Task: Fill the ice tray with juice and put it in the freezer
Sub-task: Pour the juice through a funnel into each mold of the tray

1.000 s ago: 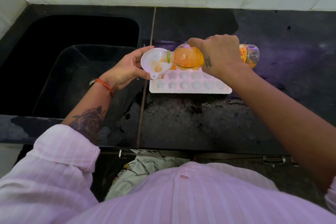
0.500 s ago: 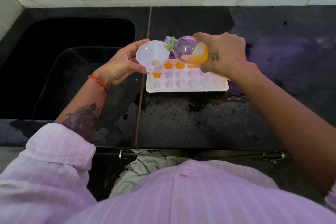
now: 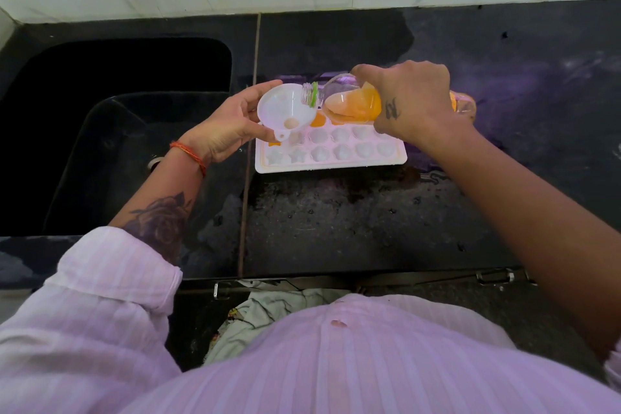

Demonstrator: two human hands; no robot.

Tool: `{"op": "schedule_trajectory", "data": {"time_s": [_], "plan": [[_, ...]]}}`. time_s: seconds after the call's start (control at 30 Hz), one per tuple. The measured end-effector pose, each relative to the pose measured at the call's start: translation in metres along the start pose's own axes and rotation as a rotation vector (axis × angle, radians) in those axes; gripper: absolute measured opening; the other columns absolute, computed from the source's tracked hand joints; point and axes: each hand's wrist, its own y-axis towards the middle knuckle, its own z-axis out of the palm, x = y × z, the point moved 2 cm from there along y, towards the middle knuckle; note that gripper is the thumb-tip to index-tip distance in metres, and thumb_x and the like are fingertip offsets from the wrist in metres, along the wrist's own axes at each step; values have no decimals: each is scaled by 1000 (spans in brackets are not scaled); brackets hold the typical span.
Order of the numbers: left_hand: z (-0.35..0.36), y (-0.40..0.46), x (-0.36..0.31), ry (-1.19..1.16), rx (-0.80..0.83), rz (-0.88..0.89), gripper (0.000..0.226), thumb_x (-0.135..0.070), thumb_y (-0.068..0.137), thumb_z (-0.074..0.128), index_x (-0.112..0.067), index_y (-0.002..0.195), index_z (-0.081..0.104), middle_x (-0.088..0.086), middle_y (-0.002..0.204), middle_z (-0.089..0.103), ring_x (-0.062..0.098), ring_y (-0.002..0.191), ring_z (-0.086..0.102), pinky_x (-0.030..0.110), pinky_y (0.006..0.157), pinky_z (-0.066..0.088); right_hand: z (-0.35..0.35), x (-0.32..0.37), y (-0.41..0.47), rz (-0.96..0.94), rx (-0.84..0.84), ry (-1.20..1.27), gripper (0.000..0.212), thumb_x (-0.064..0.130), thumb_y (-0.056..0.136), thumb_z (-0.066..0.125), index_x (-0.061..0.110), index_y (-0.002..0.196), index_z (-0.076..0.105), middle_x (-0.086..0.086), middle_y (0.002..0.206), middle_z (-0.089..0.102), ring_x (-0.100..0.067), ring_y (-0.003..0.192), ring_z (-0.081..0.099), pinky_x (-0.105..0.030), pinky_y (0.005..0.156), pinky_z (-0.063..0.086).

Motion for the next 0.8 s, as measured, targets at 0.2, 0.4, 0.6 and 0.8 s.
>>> {"op": "schedule_trajectory", "data": {"time_s": [0.2, 0.4, 0.6, 0.8], "plan": [[6, 2, -1, -6, -8, -21, 76, 23, 67, 63, -26, 124, 51, 4, 133, 53, 23, 123, 51, 32, 83, 58, 3, 1, 1, -24, 6, -36, 47, 25, 84, 67, 30, 125, 47, -5, 73, 47, -24, 65, 44, -30, 60, 31], [9, 2, -3, 9, -16, -31, 75, 21, 67, 63, -25, 126, 50, 3, 132, 52, 22, 123, 50, 32, 87, 56, 3, -2, 3, -47, -23, -41, 46, 21, 84, 67, 29, 125, 49, -5, 72, 46, -25, 66, 44, -31, 61, 31], [10, 1, -6, 11, -21, -31, 75, 22, 68, 63, -25, 125, 50, 5, 135, 51, 22, 124, 50, 32, 88, 55, 2, -3, 6, -63, -34, -35, 46, 21, 84, 68, 28, 125, 48, -6, 74, 46, -26, 67, 44, -32, 64, 35], [10, 0, -6, -7, -14, -25, 75, 23, 67, 62, -25, 123, 51, 7, 134, 51, 24, 123, 50, 31, 84, 57, 2, -3, 8, -68, -35, -56, 46, 16, 84, 66, 28, 125, 48, -6, 73, 48, -28, 69, 50, -33, 63, 35]]}}
